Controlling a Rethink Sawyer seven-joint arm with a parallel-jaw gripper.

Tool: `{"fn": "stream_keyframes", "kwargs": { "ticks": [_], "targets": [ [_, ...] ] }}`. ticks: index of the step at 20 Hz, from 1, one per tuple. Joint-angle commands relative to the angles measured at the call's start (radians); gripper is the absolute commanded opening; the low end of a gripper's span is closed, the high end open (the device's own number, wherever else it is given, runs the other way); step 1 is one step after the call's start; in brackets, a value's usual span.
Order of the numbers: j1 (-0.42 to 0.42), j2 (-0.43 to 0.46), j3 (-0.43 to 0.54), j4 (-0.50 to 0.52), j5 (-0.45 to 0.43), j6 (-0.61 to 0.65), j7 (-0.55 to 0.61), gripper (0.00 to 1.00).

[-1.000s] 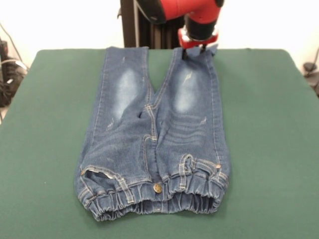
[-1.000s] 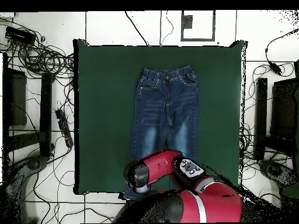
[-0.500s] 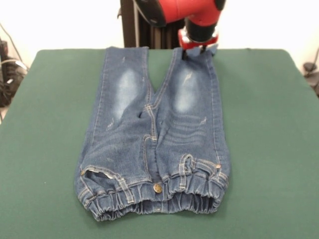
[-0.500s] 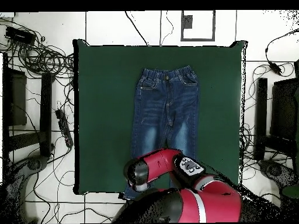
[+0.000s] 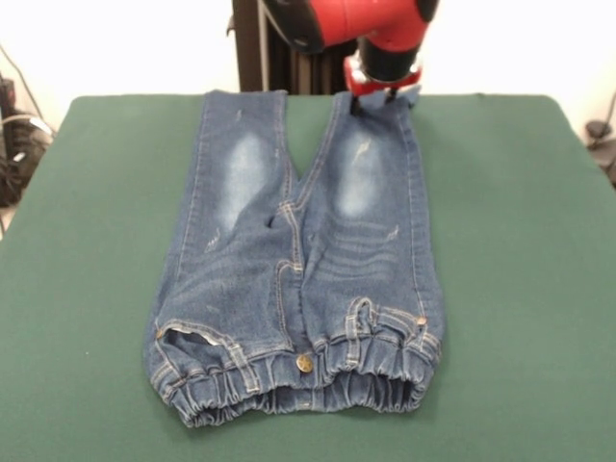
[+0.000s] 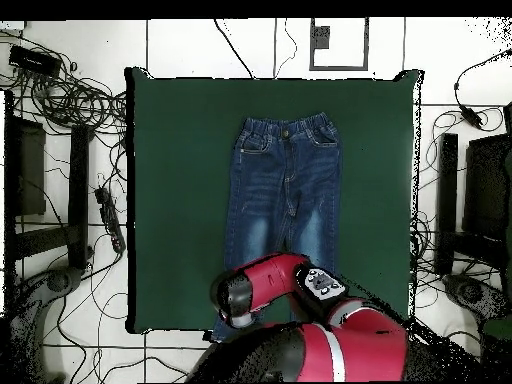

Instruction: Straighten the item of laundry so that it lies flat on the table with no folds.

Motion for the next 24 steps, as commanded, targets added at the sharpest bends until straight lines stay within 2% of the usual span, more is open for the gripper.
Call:
{"fn": "stream_keyframes", "kwargs": {
  "ticks": [1,6,20,24],
  "targets": [
    [0.028,0.130,-0.075,-0.058,-0.090,0.119,-0.052,1.00],
    [0.032,0.116,-0.104,-0.057,-0.104,0.123,-0.052,1.00],
    [0.022,0.160,-0.148,-0.116,-0.160,0.098,-0.064,1.00],
    [0.007,0.106,-0.119,-0.068,-0.169,0.020,-0.072,1.00]
  ]
}}
